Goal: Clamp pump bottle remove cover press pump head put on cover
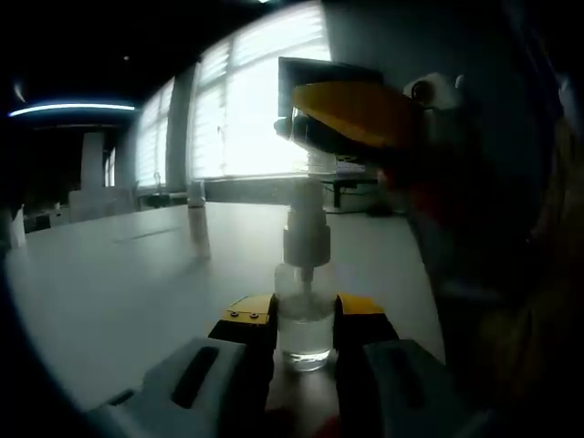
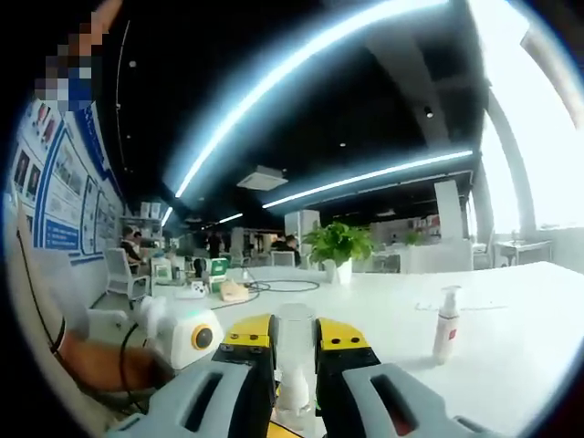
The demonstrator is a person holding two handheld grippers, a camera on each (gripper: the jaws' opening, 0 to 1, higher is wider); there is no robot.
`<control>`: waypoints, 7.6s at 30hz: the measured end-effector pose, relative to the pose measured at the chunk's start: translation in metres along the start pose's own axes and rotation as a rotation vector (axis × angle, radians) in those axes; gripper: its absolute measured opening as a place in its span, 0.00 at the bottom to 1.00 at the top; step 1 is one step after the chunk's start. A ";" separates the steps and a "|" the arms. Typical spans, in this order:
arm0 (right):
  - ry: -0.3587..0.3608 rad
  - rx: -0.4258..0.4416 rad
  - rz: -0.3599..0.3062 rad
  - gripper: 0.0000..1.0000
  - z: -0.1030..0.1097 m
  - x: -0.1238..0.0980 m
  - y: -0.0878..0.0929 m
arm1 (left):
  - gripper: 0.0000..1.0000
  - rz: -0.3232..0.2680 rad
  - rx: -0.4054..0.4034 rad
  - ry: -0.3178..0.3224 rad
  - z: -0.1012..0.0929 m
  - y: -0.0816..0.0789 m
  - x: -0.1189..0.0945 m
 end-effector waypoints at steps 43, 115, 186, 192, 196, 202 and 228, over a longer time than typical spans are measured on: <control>0.199 -0.070 0.028 0.12 -0.052 -0.023 0.006 | 0.16 0.002 0.003 -0.004 0.000 0.000 0.000; 0.345 -0.022 0.205 0.12 -0.123 -0.012 0.089 | 0.16 0.005 0.008 -0.007 -0.001 0.000 0.001; 0.382 -0.002 0.217 0.24 -0.129 -0.018 0.092 | 0.16 0.015 0.019 -0.011 0.000 0.002 0.001; 0.385 -0.011 0.202 0.24 -0.128 -0.018 0.088 | 0.16 0.015 0.019 -0.012 0.000 0.002 0.001; 0.384 -0.034 0.181 0.24 -0.127 -0.019 0.083 | 0.16 0.016 0.019 -0.012 0.000 0.002 0.001; 0.387 -0.041 0.165 0.24 -0.128 -0.019 0.081 | 0.16 0.016 0.021 -0.011 -0.001 0.002 0.001; 0.311 -0.123 0.097 0.19 -0.095 -0.016 0.052 | 0.16 0.017 0.020 -0.010 -0.001 0.002 0.001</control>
Point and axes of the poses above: the point that each gripper's makers call its tool centre point, and the gripper's own axes: x roughly forward along the fingers, z roughly to its left, y roughly out of its underside, the point moved 5 cm from there along -x, roughly backward along the fingers, and after that the axes turned 6 degrees about z, right-handed, at the moved point
